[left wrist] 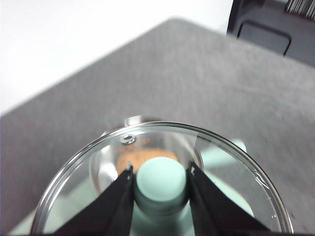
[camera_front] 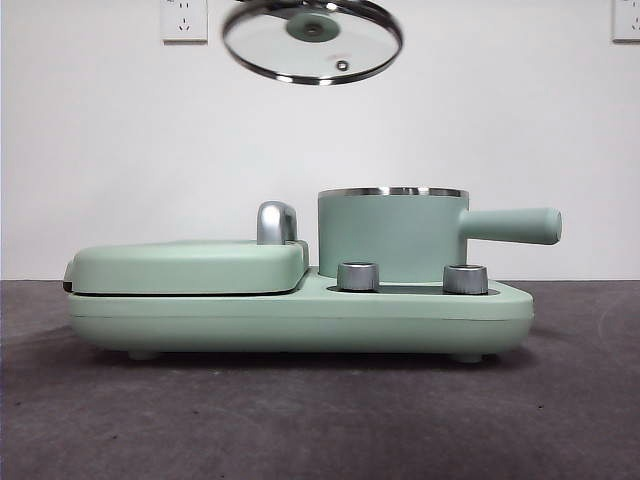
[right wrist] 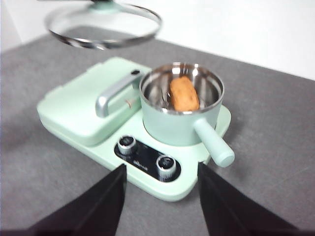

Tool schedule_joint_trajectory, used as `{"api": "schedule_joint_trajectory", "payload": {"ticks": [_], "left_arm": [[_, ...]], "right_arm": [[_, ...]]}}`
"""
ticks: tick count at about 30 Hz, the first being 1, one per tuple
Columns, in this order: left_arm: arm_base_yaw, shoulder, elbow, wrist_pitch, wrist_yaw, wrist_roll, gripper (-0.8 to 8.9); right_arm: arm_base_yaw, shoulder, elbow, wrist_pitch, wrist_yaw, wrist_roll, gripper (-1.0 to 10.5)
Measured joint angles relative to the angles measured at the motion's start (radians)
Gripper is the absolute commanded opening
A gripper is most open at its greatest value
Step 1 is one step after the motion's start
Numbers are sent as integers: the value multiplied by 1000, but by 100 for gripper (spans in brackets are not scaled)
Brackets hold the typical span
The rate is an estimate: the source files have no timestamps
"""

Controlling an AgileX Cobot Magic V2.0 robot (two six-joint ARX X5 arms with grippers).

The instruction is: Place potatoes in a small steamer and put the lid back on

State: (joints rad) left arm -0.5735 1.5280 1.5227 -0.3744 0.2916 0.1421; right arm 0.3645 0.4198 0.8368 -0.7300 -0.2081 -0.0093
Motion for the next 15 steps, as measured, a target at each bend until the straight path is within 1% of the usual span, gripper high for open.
{"api": "schedule_joint_trajectory", "payload": {"ticks": [4, 7, 13, 15], "left_arm": [[-18, 58, 0, 111, -39, 0, 9], [-25, 97, 0, 158, -51, 0, 9], [-26, 166, 0, 260, -58, 0, 9], [-26, 189, 1, 271, -58, 0, 9]], "right_arm": [[0, -13, 0, -3, 0, 48, 222], [0, -13, 0, -3, -1, 73, 222], [0, -13, 0, -4, -1, 93, 222], [0, -13, 0, -6, -2, 94, 222]]}}
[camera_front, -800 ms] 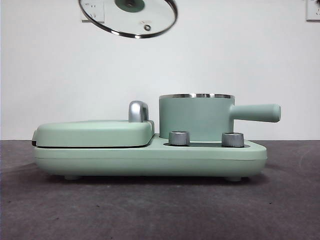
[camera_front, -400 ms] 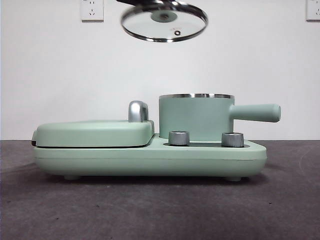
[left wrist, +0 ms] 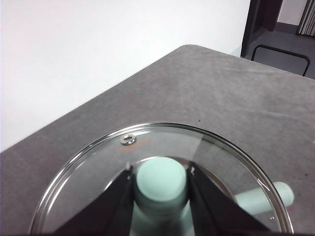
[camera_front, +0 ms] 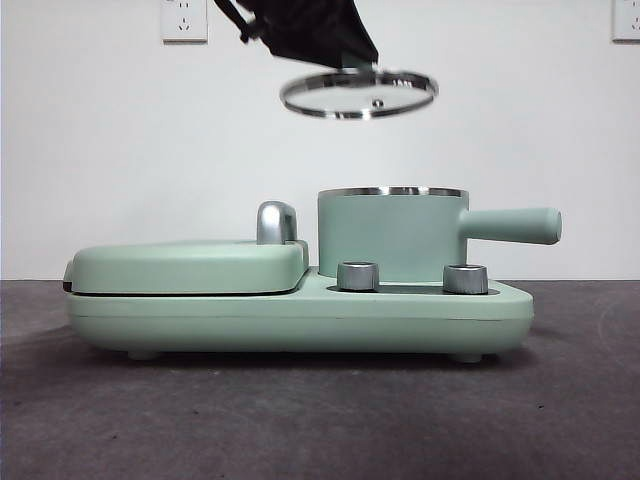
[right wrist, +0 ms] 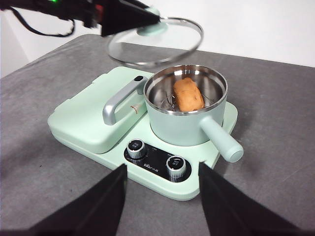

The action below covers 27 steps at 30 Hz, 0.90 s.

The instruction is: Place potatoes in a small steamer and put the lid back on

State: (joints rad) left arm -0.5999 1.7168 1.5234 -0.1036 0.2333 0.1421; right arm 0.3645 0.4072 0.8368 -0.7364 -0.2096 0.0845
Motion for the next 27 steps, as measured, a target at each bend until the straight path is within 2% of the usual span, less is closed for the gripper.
{"api": "schedule_joint_trajectory", "payload": {"ticks": [14, 27], "left_arm": [[0, 179, 141, 3, -1, 0, 9], [-8, 246, 145, -13, 1, 0, 9]], "right_arm": [[0, 0, 0, -9, 1, 2, 222], [0, 0, 0, -19, 2, 2, 222]]}}
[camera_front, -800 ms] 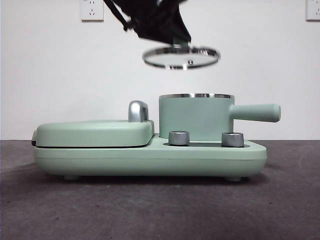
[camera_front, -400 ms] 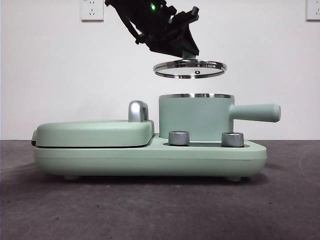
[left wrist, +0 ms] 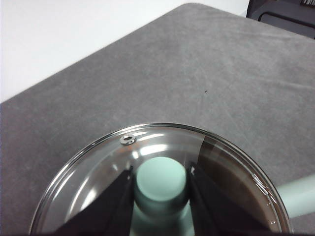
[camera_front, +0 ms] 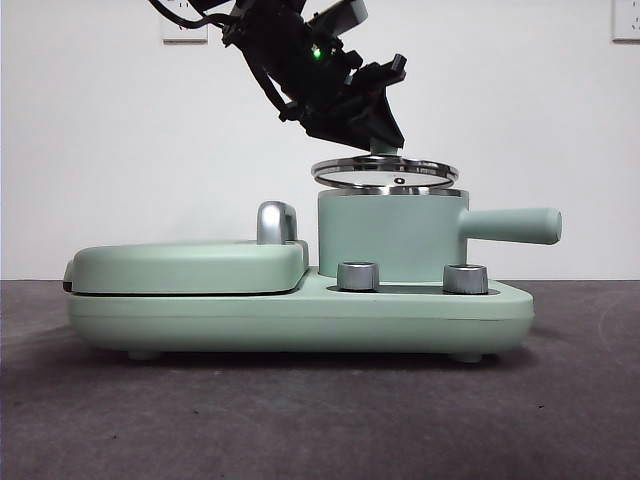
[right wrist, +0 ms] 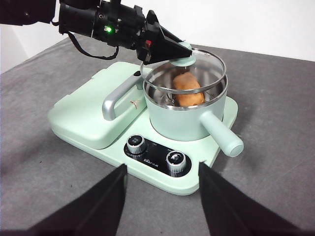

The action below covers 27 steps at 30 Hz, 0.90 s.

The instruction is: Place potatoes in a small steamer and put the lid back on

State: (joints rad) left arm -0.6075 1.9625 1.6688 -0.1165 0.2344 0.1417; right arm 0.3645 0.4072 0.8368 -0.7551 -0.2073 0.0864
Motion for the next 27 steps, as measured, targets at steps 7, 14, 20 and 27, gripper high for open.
{"api": "schedule_joint_trajectory", "payload": {"ticks": [7, 14, 20, 27], "left_arm": [[-13, 3, 0, 0, 21, 0, 9], [-23, 10, 0, -2, 25, 0, 9], [-23, 13, 0, -16, 25, 0, 9], [-23, 13, 0, -18, 19, 0, 9]], "right_arm": [[0, 0, 0, -25, 23, 0, 222], [0, 0, 0, -26, 24, 0, 222], [0, 0, 0, -40, 24, 0, 222], [0, 0, 0, -40, 24, 0, 222]]}}
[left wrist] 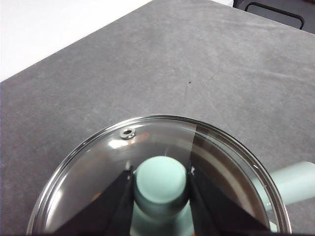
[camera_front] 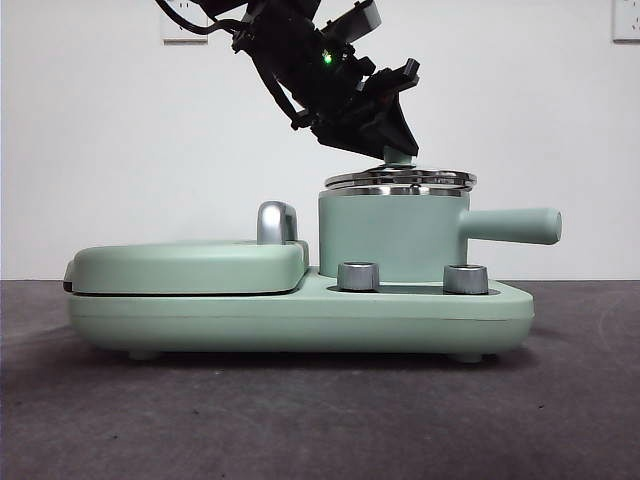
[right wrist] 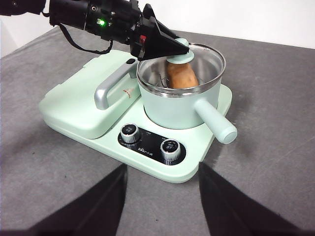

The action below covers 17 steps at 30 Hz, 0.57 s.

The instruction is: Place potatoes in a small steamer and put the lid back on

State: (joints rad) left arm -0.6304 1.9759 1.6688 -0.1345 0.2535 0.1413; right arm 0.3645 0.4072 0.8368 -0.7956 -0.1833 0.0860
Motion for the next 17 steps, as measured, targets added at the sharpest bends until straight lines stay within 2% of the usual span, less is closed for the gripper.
{"api": "schedule_joint_trajectory", "payload": {"ticks": [17], "left_arm": [[0, 0, 32, -64, -23, 1, 9]], "right_arm": [[0, 0, 0, 0, 0, 0, 222]]}}
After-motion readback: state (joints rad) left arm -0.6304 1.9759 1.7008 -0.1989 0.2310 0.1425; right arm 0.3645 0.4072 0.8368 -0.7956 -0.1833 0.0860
